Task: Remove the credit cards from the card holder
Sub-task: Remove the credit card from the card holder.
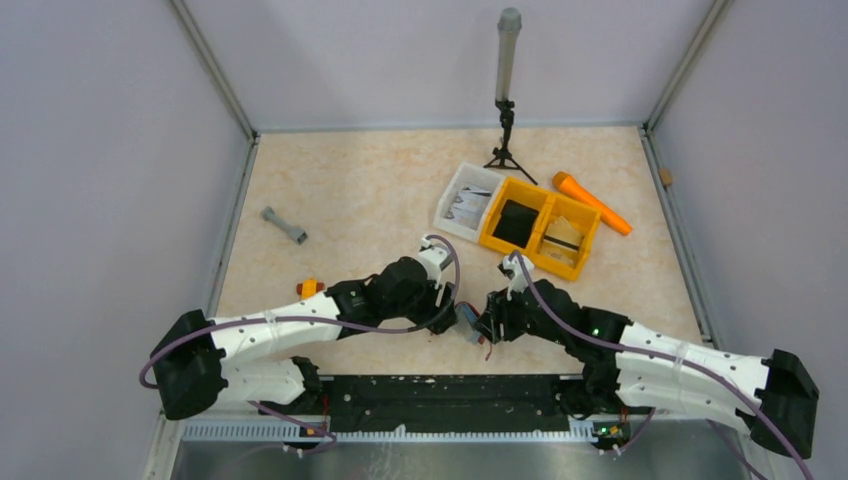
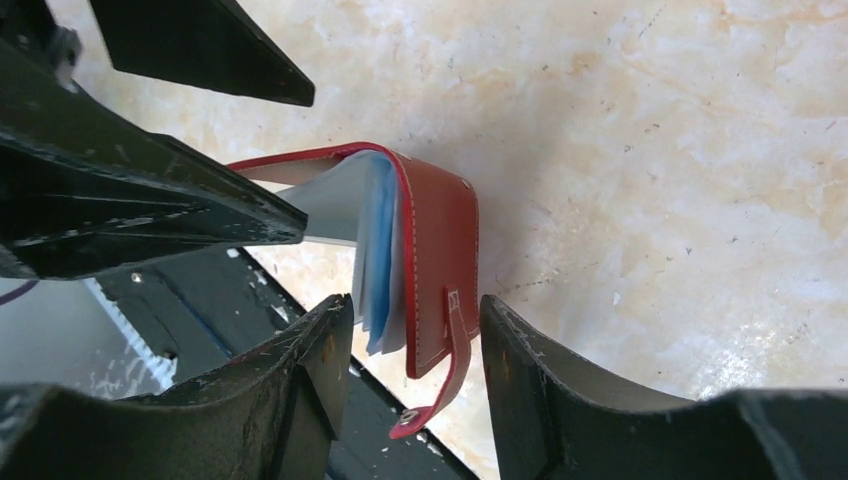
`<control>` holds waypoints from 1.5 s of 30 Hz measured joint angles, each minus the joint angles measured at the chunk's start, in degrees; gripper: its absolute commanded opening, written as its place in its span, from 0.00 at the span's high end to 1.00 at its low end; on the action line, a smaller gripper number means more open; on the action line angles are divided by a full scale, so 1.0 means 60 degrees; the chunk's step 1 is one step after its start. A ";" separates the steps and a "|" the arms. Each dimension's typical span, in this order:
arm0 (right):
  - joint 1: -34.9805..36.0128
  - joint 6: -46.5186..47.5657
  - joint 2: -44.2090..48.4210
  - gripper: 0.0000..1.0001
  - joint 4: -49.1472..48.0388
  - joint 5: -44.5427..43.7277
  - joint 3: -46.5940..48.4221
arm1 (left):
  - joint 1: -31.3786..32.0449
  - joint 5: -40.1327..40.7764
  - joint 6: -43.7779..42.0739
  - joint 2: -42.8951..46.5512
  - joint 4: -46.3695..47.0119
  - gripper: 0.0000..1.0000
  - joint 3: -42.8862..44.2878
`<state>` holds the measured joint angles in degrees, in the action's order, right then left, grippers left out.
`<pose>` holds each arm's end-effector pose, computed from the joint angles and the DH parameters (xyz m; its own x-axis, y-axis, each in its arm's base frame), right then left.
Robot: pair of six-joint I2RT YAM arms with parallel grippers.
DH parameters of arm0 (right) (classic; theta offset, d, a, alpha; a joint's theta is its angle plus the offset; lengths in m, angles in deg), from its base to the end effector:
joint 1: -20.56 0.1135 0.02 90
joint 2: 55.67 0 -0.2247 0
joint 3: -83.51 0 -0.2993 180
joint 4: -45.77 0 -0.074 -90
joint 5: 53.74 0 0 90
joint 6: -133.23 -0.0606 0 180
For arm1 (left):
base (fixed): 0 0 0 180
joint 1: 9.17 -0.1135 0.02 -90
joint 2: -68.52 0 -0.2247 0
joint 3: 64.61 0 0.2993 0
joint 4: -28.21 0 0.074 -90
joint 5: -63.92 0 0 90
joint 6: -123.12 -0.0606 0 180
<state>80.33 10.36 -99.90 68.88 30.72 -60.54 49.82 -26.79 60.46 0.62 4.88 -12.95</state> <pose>0.1409 0.2302 0.1572 -0.6645 -0.0674 -0.7443 -0.5451 0.7249 0.4211 0.1676 -0.2803 0.1522 -0.6874 0.2522 -0.6811 0.6149 0.7011 -0.3610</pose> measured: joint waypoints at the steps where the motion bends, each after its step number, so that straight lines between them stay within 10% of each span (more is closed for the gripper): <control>1: 0.0000 0.0029 -0.0098 0.50 0.0004 -0.0004 0.0000 | 0.0000 -0.0018 0.0000 0.0000 0.0000 0.32 -0.0004; 19: 0.0284 0.0127 -0.1545 0.60 -0.0295 -0.0390 0.0058 | 0.0000 -0.0714 0.0025 -0.0182 0.0044 0.16 -0.0004; 28: 0.0368 -0.0222 -0.2361 0.56 -0.1428 -0.0138 0.0335 | 0.0000 -0.1111 0.0047 -0.0186 0.0295 0.23 -0.0007; 41: 0.0397 -0.0550 -0.2776 0.89 -0.2036 -0.0069 0.0335 | 0.0000 -0.1020 0.0197 -0.0277 0.0219 0.49 -0.0022; 45: 0.0397 -0.0568 -0.2732 0.90 -0.2036 -0.0080 0.0331 | 0.0000 -0.0863 0.0193 -0.0364 0.0073 0.36 -0.0022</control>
<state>82.71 6.96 -116.30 56.66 30.24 -58.55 49.82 -31.97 61.61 -1.57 5.31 -13.08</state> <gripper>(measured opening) 0.138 0.546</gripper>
